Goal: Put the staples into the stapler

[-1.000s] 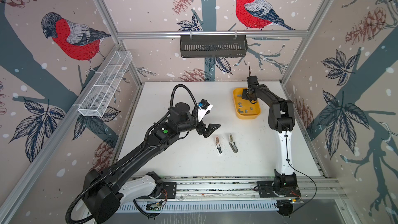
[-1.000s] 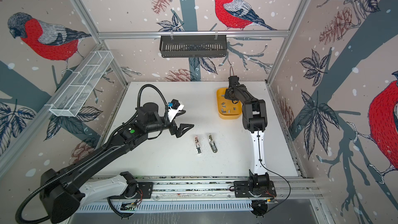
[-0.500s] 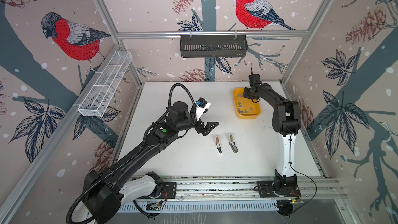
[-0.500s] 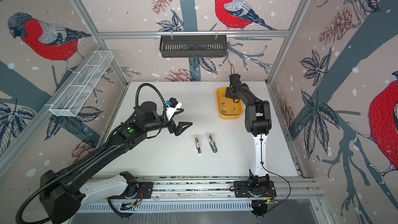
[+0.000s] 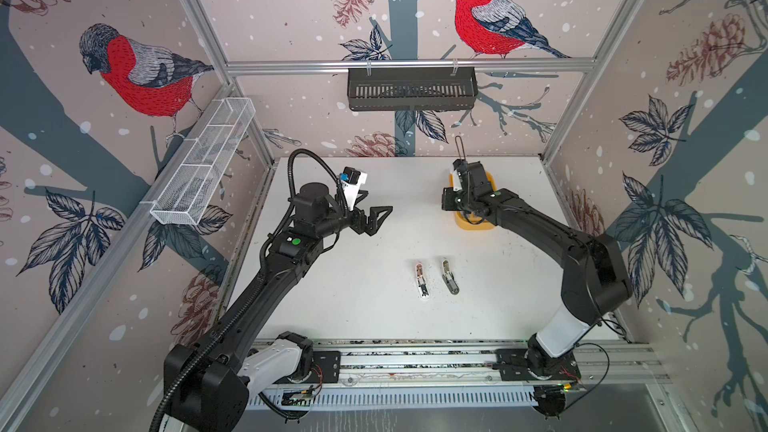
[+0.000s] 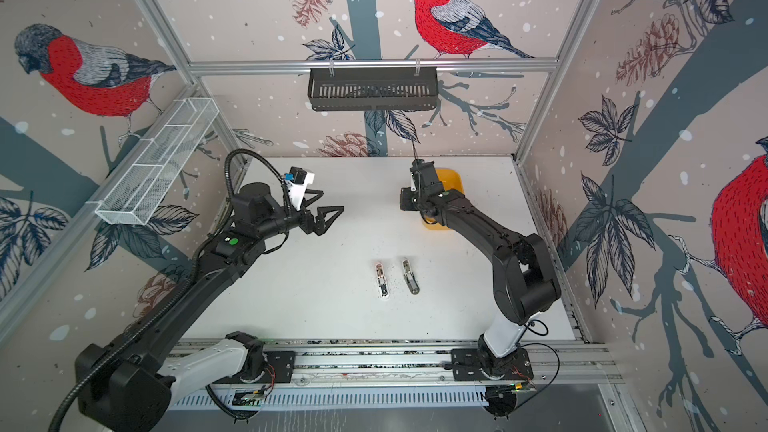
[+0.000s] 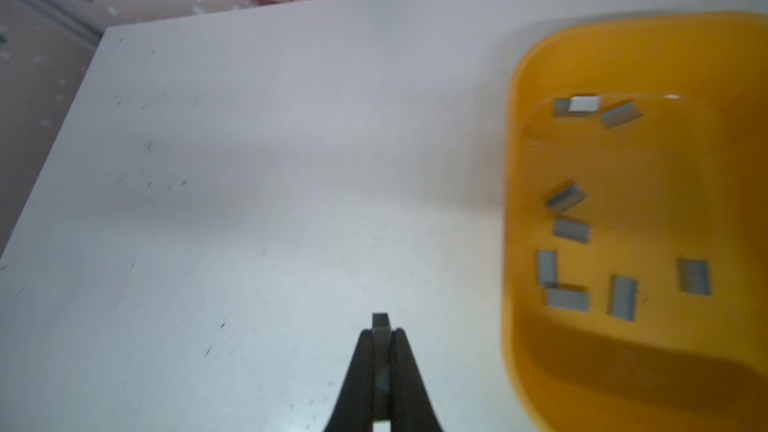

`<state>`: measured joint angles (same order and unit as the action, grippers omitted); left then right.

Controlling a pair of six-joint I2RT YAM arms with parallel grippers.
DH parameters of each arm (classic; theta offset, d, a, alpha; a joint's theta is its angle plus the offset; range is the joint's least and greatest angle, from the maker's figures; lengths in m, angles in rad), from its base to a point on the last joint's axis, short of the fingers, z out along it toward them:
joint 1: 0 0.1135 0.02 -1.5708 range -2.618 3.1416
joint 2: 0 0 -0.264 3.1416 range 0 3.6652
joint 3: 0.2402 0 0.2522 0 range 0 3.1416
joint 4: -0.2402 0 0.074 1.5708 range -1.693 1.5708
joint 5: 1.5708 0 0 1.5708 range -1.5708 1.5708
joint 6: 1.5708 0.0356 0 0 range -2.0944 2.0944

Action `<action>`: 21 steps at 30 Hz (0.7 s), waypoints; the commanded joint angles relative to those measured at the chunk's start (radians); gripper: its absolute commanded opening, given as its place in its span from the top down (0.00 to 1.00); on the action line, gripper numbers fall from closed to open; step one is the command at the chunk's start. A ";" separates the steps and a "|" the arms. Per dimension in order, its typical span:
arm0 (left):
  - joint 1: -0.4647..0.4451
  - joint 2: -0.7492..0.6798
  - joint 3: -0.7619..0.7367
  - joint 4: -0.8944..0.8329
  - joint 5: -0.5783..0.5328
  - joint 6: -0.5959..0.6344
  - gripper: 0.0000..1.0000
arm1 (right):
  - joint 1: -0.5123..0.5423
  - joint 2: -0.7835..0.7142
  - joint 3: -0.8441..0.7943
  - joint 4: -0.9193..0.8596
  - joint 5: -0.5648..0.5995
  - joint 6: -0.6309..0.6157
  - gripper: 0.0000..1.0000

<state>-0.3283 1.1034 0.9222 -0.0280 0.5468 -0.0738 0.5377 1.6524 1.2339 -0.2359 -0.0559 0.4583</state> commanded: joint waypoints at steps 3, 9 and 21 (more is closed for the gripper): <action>0.041 -0.014 -0.001 0.070 0.001 -0.021 0.02 | 0.177 -0.086 -0.135 0.160 -0.045 0.160 0.90; 0.050 -0.009 -0.007 0.087 0.029 -0.040 0.02 | 0.382 -0.078 -0.239 0.308 -0.071 0.293 0.90; 0.049 0.012 -0.004 0.091 0.081 -0.035 0.02 | 0.581 0.133 -0.226 0.456 -0.114 0.392 0.90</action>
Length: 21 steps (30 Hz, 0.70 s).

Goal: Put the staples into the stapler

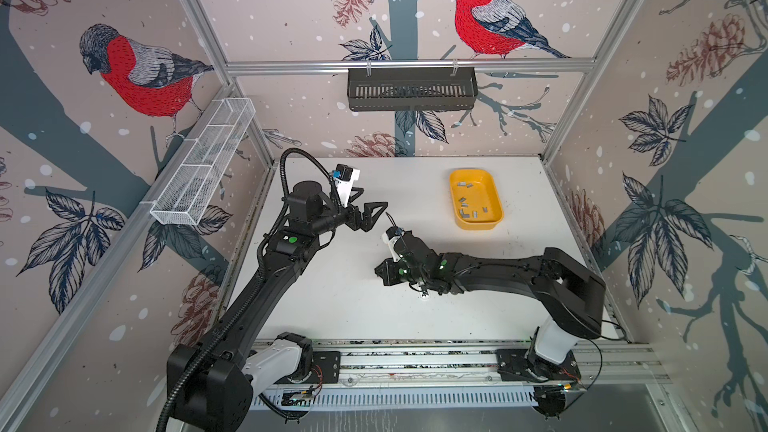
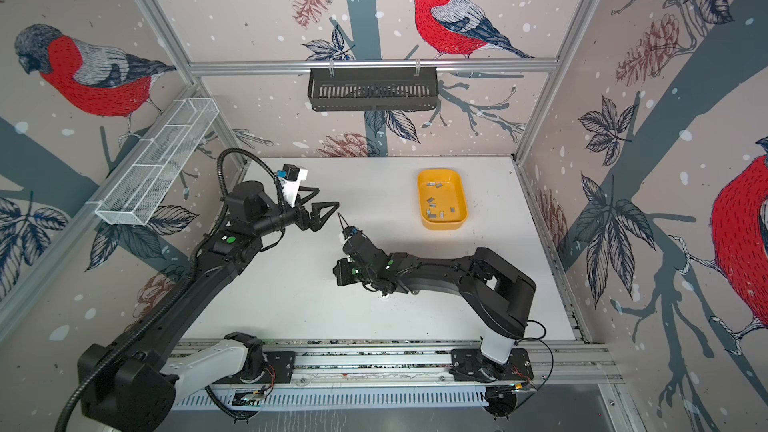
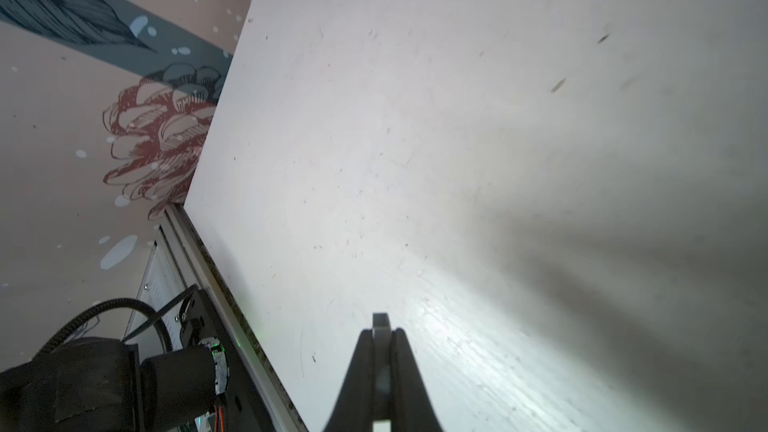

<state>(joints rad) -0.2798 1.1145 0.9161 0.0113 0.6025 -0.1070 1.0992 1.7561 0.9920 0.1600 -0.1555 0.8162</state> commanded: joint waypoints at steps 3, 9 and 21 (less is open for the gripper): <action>0.000 0.002 0.003 0.053 0.031 -0.001 0.02 | 0.042 0.081 0.026 0.078 -0.030 0.049 0.90; 0.002 0.007 0.006 0.058 0.051 -0.001 0.02 | 0.059 0.144 0.014 0.085 -0.017 0.074 0.90; 0.000 0.009 0.007 0.060 0.076 0.000 0.02 | 0.056 0.162 0.009 0.025 0.060 0.069 0.82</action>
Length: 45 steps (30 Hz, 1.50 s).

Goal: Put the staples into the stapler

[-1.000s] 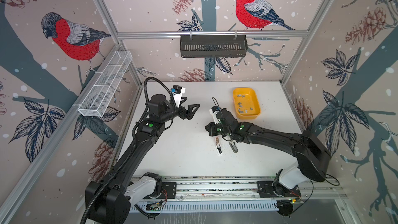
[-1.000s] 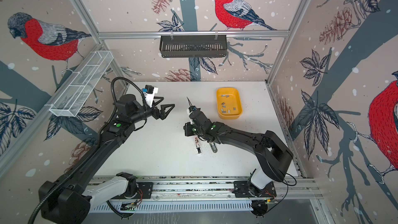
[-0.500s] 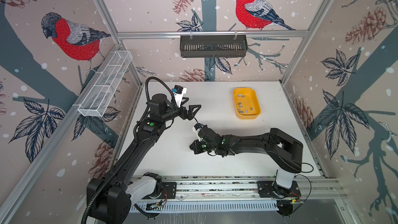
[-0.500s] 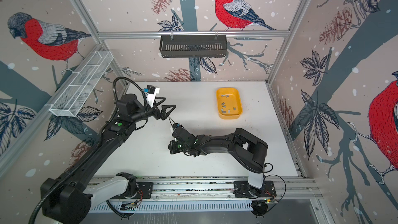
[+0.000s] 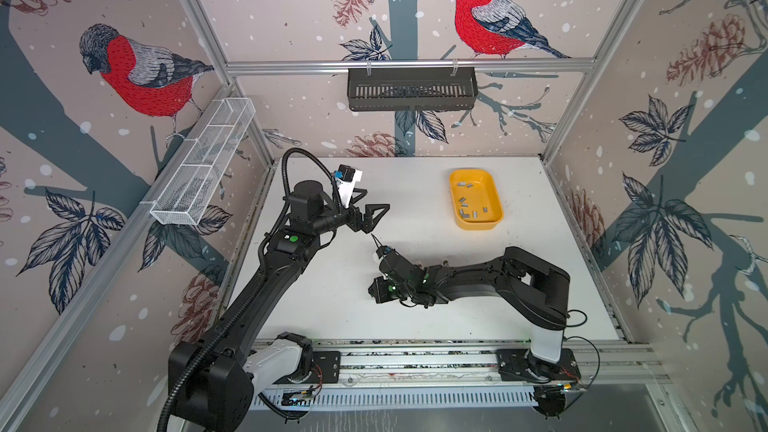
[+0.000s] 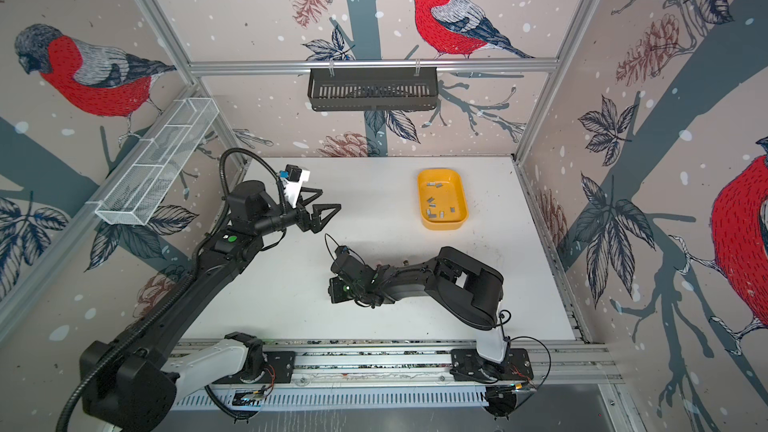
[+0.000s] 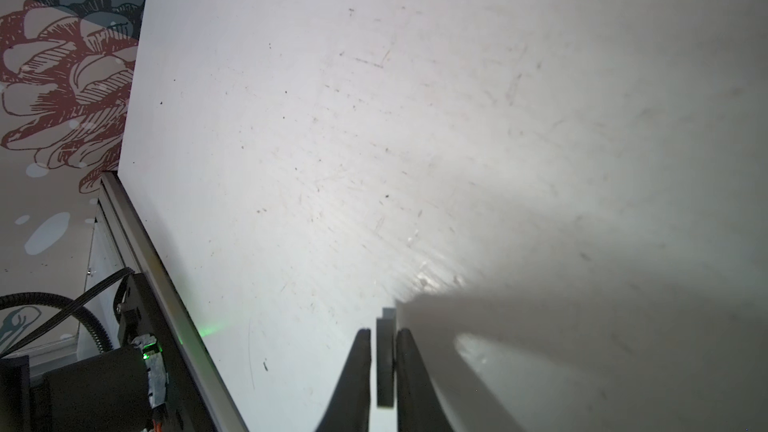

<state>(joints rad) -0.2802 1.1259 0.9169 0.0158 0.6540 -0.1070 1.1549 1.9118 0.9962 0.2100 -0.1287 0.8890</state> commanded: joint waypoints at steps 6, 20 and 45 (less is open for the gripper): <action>0.001 -0.003 0.007 0.055 0.026 0.001 0.02 | 0.001 0.000 0.005 -0.067 0.078 -0.017 0.81; 0.000 0.006 0.008 0.057 0.037 -0.001 0.02 | 0.041 -0.157 -0.027 -0.111 0.183 -0.143 0.79; -0.240 -0.112 -0.077 -0.183 -0.449 -0.180 0.02 | 0.042 -1.024 -0.329 -0.384 0.241 -0.404 0.39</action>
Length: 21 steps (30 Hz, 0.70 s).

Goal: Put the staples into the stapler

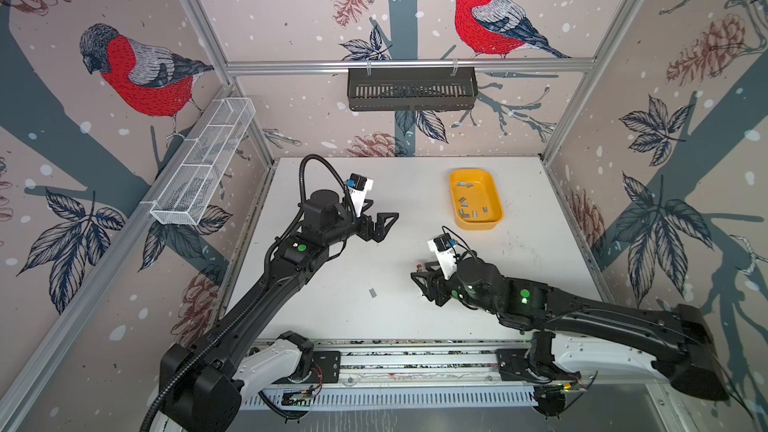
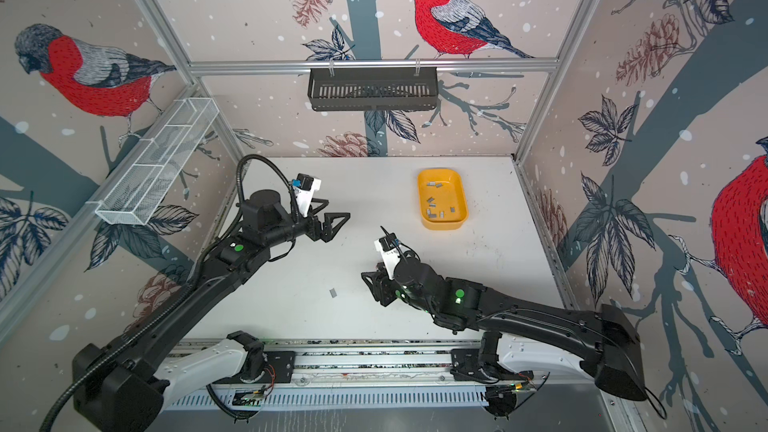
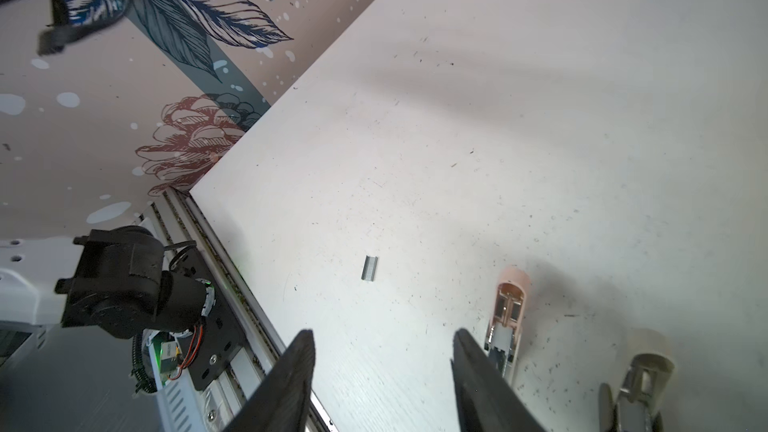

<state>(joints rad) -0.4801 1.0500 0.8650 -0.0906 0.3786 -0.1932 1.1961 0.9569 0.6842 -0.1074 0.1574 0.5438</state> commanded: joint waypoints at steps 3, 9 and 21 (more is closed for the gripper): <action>-0.091 -0.077 -0.057 -0.172 -0.252 -0.189 0.04 | -0.001 -0.177 -0.060 -0.096 -0.039 -0.092 0.29; -0.198 -0.130 -0.151 -0.362 -0.400 -0.478 0.10 | -0.011 -0.302 -0.081 -0.202 -0.003 -0.126 0.24; -0.428 -0.022 -0.242 -0.546 -0.568 -0.937 0.33 | 0.011 -0.242 -0.086 -0.215 -0.116 -0.157 0.21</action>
<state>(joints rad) -0.8959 1.0000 0.6262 -0.5724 -0.1234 -0.9970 1.1954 0.7052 0.5919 -0.3164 0.0891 0.4118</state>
